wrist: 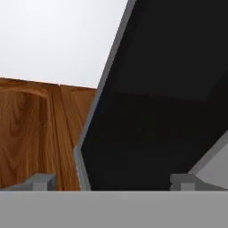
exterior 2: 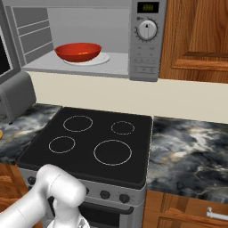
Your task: Remove the kiwi from the bowl and place it on the small plate. Then place the bowl with only the shrimp in the microwave, close the door, and press the start button to microwave the shrimp.
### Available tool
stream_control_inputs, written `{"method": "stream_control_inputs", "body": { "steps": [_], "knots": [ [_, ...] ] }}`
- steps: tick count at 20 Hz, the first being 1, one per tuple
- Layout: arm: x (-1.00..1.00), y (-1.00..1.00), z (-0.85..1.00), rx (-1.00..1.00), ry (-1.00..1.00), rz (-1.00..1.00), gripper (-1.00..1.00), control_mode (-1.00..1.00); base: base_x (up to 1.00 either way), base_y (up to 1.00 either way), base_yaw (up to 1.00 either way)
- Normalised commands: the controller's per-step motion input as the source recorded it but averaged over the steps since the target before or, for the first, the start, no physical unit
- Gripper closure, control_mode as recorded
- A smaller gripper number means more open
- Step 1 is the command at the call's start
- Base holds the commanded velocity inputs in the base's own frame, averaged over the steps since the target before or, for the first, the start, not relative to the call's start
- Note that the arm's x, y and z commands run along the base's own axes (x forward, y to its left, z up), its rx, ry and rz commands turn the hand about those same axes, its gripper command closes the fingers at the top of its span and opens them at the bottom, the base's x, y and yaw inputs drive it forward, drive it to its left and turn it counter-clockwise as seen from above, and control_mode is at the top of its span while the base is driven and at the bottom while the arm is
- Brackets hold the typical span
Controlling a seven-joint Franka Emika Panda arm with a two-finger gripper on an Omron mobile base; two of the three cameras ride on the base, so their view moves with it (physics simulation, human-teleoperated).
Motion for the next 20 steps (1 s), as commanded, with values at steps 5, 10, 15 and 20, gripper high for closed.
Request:
{"method": "stream_control_inputs", "body": {
  "steps": [5,10,15,20],
  "knots": [
    [-0.14,-0.27,0.46,0.29,-0.13,0.00,-1.00,-1.00,0.00,0.00,0.00],
    [-0.29,-0.64,0.14,0.34,-0.23,0.00,-1.00,-1.00,0.00,0.00,0.00],
    [-0.23,-0.84,0.10,0.33,-0.26,0.00,-1.00,-1.00,0.00,0.00,0.00],
    [-0.06,-0.98,0.24,0.30,-0.30,0.00,-1.00,-1.00,0.00,0.00,0.00]
  ]
}}
